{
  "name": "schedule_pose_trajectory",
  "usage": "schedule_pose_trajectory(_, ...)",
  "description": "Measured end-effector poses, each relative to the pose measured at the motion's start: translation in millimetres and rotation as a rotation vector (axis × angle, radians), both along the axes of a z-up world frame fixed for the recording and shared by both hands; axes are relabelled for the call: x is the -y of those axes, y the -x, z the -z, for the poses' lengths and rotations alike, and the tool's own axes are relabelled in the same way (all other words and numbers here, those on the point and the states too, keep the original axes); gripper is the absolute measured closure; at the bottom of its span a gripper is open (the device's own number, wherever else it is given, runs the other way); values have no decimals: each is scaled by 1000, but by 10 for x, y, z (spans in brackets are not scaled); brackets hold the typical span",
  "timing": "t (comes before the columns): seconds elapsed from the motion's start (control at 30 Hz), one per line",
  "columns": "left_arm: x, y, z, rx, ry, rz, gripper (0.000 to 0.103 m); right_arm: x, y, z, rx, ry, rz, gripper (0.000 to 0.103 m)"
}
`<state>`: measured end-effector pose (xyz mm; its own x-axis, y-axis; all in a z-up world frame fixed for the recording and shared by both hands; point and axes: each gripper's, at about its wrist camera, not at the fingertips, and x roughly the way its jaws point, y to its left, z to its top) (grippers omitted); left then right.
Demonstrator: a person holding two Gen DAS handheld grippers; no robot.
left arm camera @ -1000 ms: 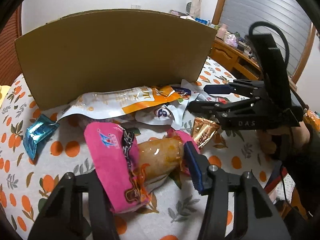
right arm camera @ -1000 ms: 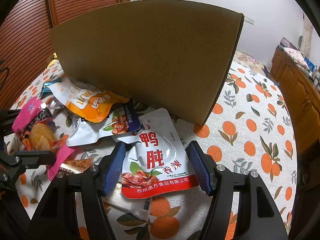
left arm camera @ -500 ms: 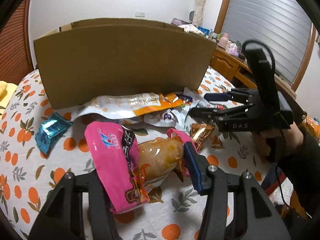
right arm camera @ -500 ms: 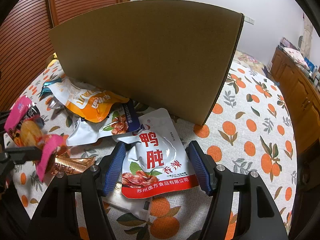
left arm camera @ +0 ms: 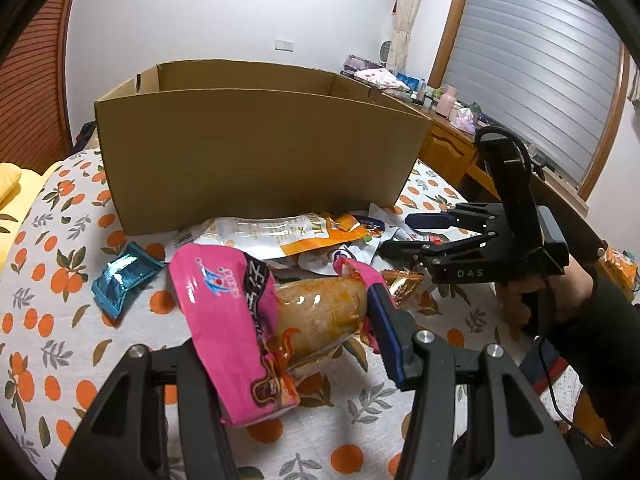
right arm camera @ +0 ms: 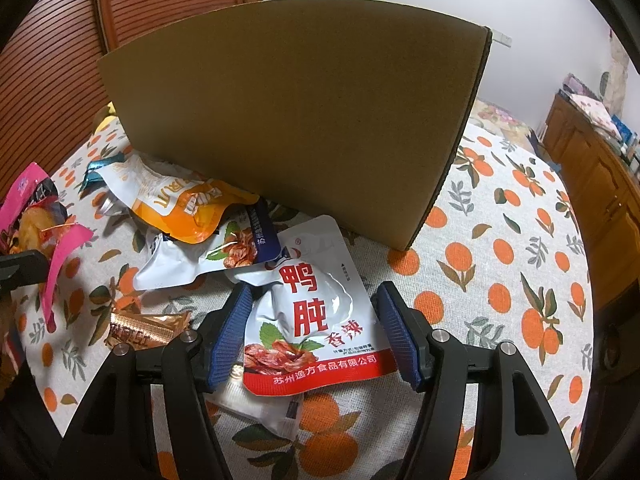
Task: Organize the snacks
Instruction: 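Lift the pink sausage packet and the duck-gizzard pouch toward the box with both grippers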
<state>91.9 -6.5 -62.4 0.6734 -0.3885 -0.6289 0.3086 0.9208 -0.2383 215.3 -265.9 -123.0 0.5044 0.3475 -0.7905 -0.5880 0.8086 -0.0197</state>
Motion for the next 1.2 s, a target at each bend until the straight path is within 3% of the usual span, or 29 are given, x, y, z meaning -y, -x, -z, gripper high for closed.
schedule_pose_trajectory(0.6, 26, -14, 45, -7, 2, -2, 51, 227, 73, -45, -30, -39, 6, 43)
schedule_pose_trajectory(1.0, 45, -31, 65, -12, 0, 2, 51, -12, -90, -34, -76, 55, -43, 38)
schedule_pose_trajectory(1.2, 55, -29, 77, -15, -3, 5, 51, -98, -236, -24, -97, 79, -68, 30)
